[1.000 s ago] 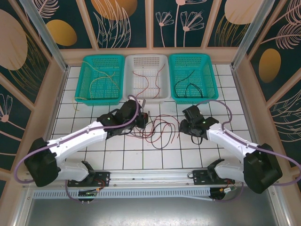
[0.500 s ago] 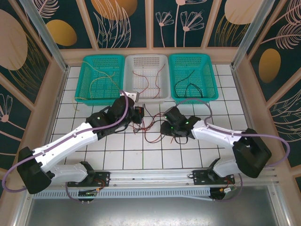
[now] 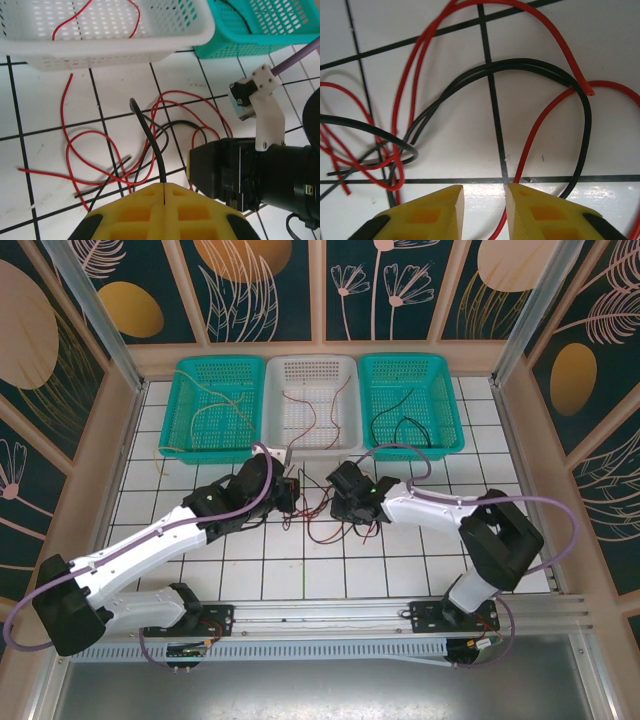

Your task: Untangle the cables

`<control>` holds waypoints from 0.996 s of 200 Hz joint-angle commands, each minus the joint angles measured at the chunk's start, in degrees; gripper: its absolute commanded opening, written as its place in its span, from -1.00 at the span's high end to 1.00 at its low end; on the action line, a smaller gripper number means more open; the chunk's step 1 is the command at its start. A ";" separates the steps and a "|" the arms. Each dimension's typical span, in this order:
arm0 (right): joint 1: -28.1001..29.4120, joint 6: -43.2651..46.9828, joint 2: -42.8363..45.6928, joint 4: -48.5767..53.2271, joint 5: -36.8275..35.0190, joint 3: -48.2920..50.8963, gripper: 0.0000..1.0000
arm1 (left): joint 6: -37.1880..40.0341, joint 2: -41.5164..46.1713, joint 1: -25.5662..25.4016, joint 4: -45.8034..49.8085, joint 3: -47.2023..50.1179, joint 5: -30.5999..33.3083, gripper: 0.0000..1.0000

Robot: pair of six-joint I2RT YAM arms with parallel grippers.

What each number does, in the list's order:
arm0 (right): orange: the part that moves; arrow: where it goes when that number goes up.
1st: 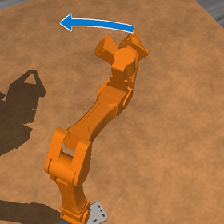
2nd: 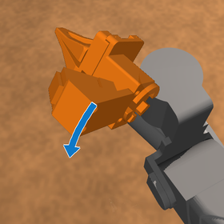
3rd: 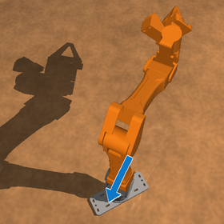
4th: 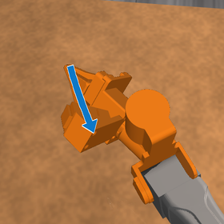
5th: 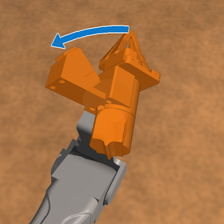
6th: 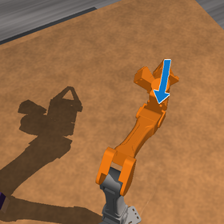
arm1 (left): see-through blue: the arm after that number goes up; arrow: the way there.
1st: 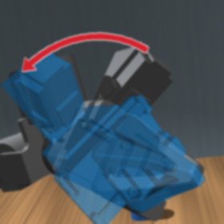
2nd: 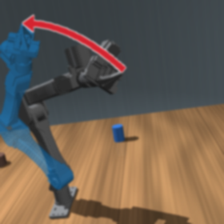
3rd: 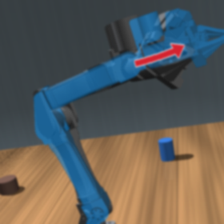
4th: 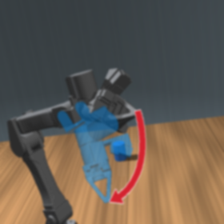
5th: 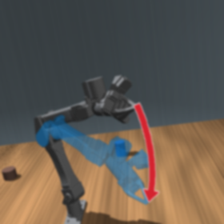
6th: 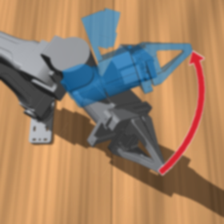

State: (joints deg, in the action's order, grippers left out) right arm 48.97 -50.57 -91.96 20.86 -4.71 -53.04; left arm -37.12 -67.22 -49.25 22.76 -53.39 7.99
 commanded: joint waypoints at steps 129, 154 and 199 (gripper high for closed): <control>-0.06 -3.31 -4.08 9.69 -8.86 -4.43 0.45 | 0.09 0.25 0.21 1.56 -2.03 0.05 0.11; -0.27 -3.23 -1.63 10.26 -9.57 -3.44 0.38 | 0.45 0.31 0.30 1.63 -4.05 0.49 0.07; -3.22 -1.57 0.44 11.85 -11.73 -2.99 0.37 | 1.00 0.22 0.52 0.92 -5.59 -0.23 0.03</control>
State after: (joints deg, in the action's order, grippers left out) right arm 48.21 -52.84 -93.80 29.12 -12.36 -55.79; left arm -37.45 -67.26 -49.08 23.68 -56.90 7.64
